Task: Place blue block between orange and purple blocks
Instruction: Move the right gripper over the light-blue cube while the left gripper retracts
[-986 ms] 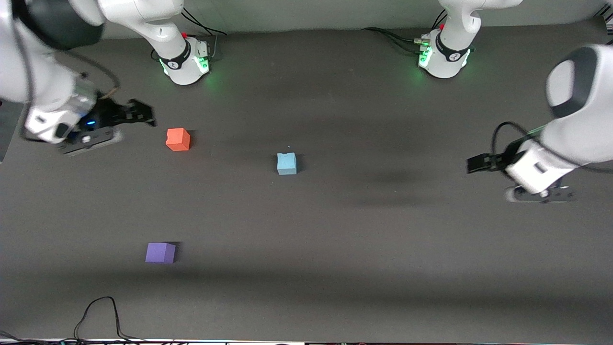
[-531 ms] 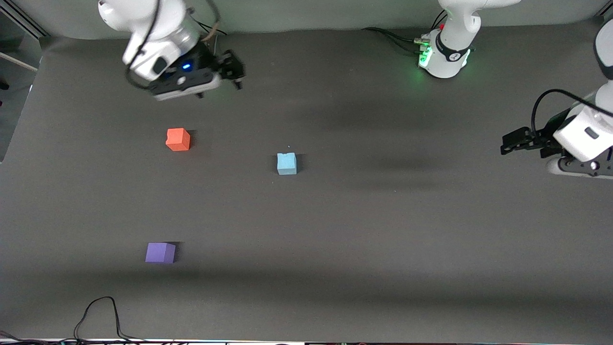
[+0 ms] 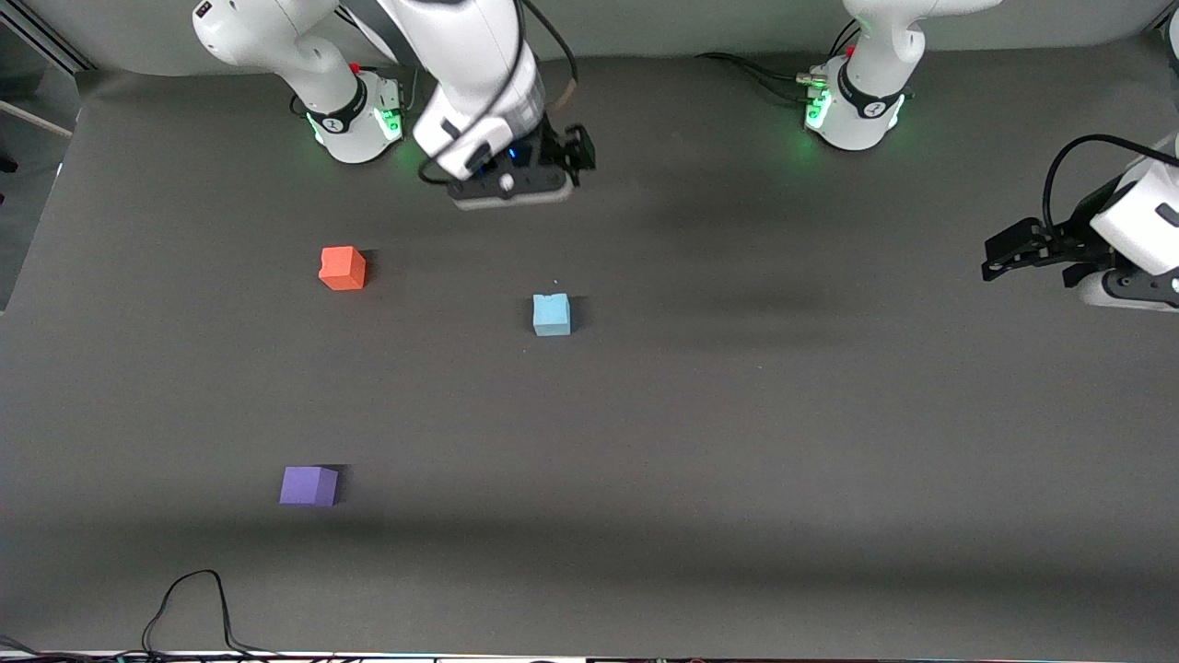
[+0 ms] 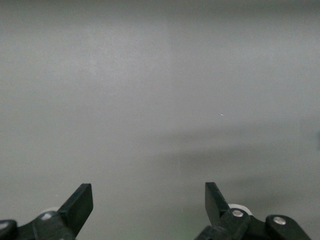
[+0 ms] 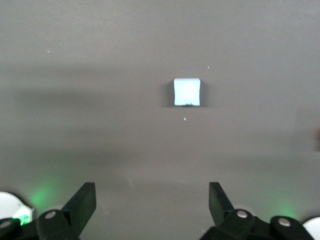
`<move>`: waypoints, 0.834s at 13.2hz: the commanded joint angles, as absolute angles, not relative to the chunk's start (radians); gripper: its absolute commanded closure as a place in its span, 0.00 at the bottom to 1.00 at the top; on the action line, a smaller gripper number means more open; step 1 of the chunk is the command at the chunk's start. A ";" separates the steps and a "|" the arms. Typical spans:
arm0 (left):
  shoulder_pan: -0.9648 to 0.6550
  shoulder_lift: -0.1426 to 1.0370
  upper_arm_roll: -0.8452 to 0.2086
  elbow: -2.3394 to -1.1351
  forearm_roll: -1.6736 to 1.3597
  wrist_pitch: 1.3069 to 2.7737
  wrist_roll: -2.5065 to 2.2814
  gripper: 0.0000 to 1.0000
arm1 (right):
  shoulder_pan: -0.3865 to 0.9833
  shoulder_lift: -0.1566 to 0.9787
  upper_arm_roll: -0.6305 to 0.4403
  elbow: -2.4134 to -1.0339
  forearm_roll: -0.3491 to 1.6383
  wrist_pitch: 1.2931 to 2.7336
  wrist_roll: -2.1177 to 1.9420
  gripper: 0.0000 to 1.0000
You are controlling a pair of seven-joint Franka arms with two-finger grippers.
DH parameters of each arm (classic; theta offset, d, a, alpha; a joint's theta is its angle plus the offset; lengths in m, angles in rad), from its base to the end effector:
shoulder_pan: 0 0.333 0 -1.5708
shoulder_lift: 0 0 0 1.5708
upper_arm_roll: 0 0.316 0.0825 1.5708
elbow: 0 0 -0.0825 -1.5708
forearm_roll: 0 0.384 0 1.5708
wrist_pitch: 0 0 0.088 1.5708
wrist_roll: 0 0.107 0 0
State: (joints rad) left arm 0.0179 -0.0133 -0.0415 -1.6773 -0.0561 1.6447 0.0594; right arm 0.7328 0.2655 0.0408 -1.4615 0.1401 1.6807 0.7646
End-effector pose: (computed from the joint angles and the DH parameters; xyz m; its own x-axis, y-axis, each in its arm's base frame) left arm 0.5539 -0.0188 0.5879 0.9968 -0.0787 -0.0161 -0.0777 -0.9954 0.0563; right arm 0.4489 0.4531 0.5283 0.9906 -0.0056 -0.1370 -0.0159 -0.9971 -0.0745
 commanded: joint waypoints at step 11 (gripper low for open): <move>-0.060 -0.035 0.026 -1.640 0.002 1.592 0.075 0.00 | 0.770 0.359 0.023 -2.051 0.081 2.453 0.637 0.00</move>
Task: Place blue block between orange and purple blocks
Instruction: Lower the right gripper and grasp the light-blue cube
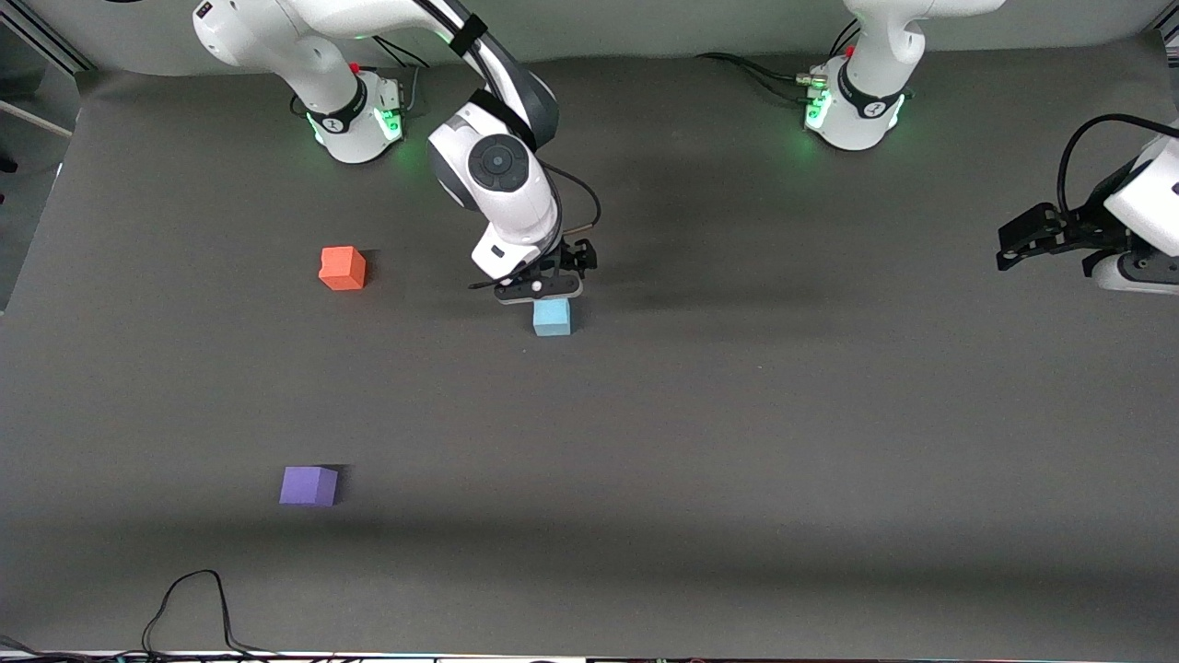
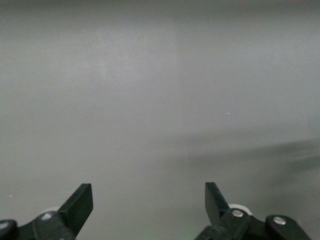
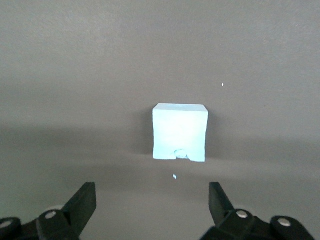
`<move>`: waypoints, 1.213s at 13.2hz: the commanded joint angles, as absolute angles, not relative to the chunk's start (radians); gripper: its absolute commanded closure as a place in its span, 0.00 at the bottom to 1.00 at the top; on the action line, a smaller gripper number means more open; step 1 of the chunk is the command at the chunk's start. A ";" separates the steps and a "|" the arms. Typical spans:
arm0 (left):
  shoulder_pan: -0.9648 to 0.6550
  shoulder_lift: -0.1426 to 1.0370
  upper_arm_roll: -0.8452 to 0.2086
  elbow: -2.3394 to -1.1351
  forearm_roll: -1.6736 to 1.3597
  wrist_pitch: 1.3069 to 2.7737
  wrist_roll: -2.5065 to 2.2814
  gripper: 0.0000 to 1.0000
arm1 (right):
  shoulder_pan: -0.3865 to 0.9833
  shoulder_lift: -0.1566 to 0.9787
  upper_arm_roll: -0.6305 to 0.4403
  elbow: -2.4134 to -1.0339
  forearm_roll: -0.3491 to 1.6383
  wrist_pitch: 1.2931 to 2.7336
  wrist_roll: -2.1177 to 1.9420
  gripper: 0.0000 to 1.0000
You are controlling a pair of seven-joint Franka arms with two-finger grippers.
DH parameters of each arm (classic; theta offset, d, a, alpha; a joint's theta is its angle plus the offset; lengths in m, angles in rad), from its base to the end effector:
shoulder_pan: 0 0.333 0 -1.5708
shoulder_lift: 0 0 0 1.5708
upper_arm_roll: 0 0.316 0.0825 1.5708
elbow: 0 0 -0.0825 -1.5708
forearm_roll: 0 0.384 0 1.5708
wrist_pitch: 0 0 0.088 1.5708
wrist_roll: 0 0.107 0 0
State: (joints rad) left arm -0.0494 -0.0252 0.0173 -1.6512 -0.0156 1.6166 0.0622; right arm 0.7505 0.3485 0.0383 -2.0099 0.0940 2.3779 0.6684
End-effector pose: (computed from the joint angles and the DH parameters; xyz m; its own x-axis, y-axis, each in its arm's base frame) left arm 0.5491 -0.0191 0.6044 0.9956 -0.0934 -0.0084 -0.0933 -0.9955 0.0166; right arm 0.4261 0.4294 0.2828 0.9980 0.0519 -0.0361 0.0492 -0.9962 -0.0725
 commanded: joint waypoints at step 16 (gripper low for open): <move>-0.060 -0.035 0.026 -1.646 0.009 1.549 0.106 0.00 | 0.761 0.499 0.015 -2.023 0.052 2.626 0.611 0.67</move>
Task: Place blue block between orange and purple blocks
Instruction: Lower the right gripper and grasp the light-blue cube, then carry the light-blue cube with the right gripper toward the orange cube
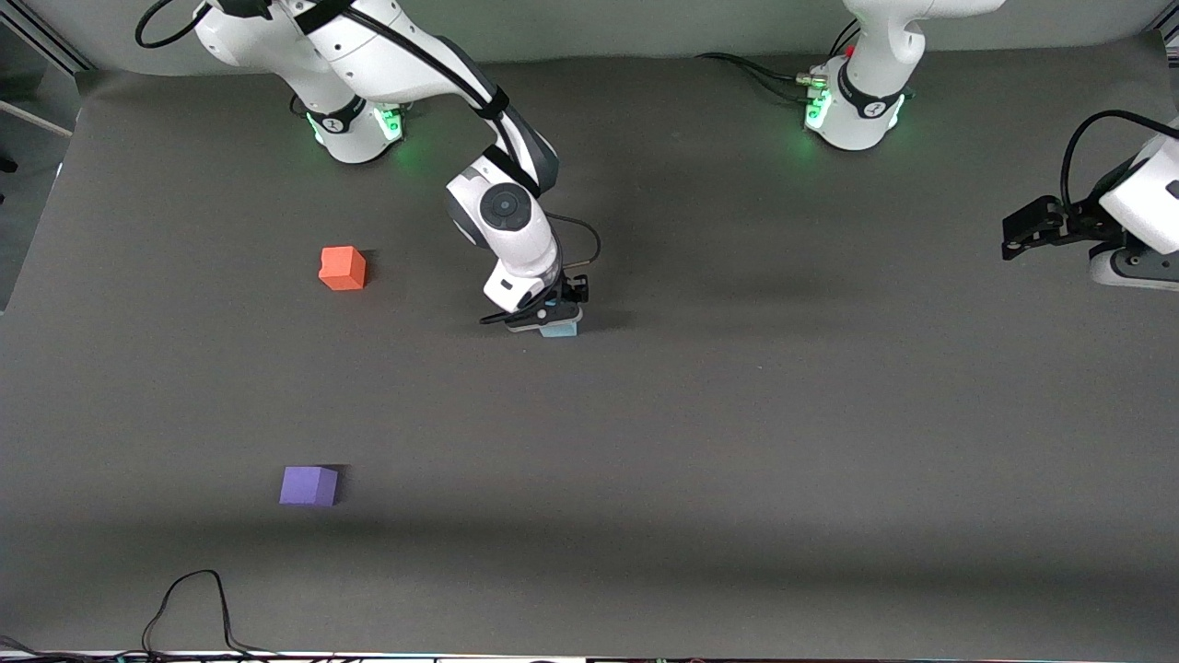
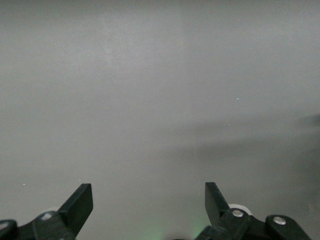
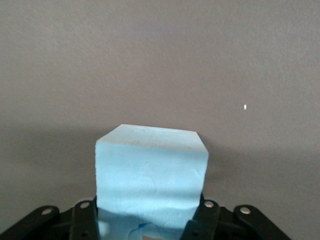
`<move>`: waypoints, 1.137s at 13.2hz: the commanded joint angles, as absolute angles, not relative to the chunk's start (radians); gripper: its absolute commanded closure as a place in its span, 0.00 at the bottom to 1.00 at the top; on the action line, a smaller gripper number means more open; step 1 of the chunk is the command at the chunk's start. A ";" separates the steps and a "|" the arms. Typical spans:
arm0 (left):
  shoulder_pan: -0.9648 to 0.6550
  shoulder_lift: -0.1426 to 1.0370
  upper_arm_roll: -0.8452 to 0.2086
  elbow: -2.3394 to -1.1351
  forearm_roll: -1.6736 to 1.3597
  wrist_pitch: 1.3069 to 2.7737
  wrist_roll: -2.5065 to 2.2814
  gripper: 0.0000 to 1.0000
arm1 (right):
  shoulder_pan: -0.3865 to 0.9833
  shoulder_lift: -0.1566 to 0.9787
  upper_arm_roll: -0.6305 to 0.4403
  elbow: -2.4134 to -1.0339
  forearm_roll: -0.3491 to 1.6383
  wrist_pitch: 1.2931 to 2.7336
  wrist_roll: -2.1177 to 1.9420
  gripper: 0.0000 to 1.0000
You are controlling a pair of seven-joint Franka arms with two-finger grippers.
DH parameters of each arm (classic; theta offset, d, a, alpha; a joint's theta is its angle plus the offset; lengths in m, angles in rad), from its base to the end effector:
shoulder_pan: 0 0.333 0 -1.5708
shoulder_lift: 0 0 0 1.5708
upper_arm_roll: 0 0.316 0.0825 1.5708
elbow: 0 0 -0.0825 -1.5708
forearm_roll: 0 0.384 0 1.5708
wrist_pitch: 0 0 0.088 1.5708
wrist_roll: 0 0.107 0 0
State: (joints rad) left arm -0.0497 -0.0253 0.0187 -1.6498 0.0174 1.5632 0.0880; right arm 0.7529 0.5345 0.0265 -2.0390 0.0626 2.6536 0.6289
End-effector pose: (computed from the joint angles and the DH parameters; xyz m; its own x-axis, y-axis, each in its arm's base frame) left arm 0.5434 -0.0149 0.6006 0.9910 -0.1185 -0.0625 -0.1195 -0.9928 -0.0115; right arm 0.4313 0.4234 0.1840 0.9953 0.0904 0.0357 0.0932 -0.9921 -0.0843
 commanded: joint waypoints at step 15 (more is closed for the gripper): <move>-0.060 -0.023 0.025 -1.644 0.003 1.546 0.104 0.00 | 0.646 0.302 -0.237 -1.465 0.126 1.671 0.210 0.63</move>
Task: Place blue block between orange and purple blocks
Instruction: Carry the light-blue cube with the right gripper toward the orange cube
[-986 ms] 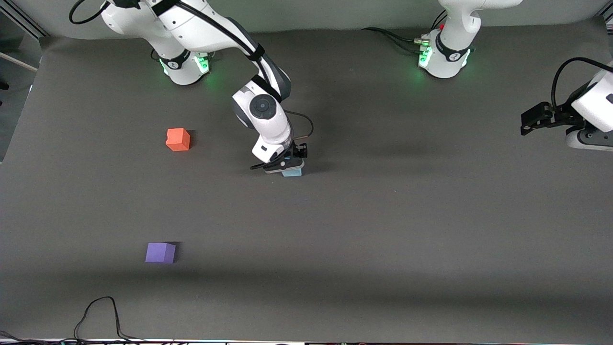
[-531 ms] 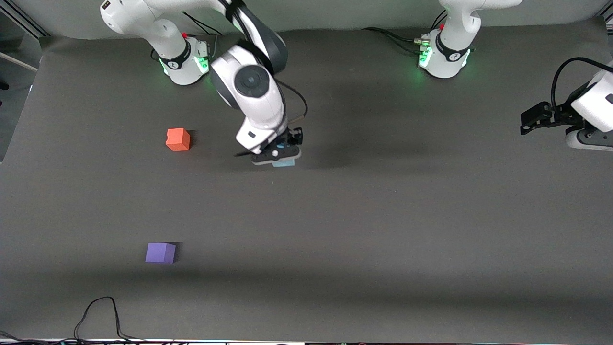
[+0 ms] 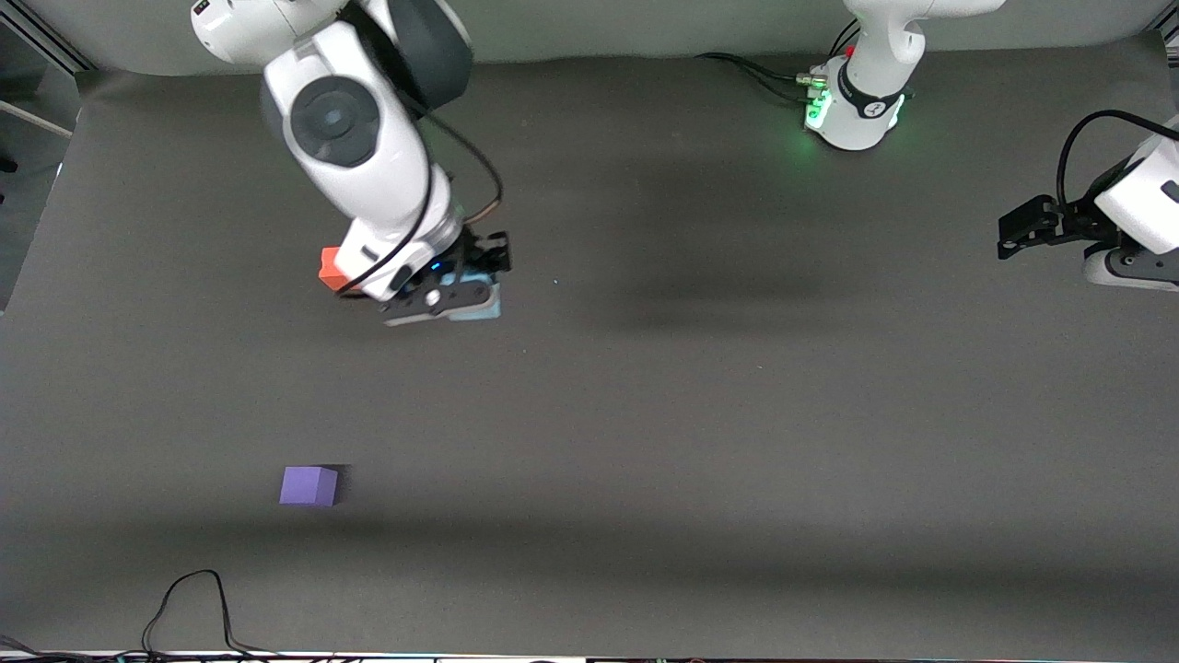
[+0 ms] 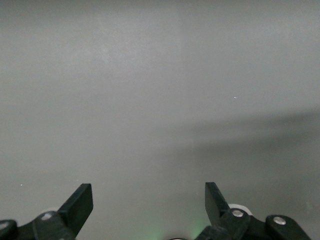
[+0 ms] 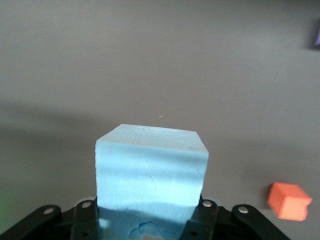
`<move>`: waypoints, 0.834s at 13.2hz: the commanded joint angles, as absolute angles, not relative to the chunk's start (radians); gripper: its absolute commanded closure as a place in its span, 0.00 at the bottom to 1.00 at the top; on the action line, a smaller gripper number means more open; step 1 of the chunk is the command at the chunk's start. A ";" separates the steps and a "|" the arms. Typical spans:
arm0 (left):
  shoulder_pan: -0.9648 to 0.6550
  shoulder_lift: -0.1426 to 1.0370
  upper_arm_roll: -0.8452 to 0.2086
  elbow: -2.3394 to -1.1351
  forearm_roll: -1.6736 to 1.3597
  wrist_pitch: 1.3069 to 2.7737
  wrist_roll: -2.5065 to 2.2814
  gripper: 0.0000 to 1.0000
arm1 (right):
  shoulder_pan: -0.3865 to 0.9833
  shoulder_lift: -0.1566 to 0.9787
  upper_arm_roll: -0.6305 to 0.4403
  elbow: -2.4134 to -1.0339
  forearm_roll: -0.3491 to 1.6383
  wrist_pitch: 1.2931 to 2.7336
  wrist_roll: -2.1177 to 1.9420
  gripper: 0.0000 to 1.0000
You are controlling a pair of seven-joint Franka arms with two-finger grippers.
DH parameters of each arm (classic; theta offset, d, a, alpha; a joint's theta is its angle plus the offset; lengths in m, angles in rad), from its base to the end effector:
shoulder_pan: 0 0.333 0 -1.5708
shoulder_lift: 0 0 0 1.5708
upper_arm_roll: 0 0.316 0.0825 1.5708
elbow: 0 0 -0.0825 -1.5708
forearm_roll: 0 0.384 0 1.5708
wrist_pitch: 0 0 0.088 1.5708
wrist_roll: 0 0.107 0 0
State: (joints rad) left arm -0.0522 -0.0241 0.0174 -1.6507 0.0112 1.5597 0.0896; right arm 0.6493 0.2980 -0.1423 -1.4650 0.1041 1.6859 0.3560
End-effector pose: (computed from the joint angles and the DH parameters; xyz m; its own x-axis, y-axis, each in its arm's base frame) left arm 0.5432 -0.0176 0.5992 0.9900 -0.1239 -0.0675 -0.1245 -0.9922 -0.0047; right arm 0.5521 0.3309 0.5068 0.9860 0.1402 -0.0907 0.1379 -0.9900 -0.0309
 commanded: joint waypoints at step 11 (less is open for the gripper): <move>-0.060 -0.025 0.026 -1.647 0.003 1.548 0.106 0.00 | 0.640 0.296 -0.626 -1.575 0.253 1.638 -0.287 0.59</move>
State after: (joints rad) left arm -0.0523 -0.0230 0.0181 -1.6521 0.0110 1.5598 0.0897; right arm 0.6246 0.2918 -0.6193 -1.5190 0.2035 1.5968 -0.2724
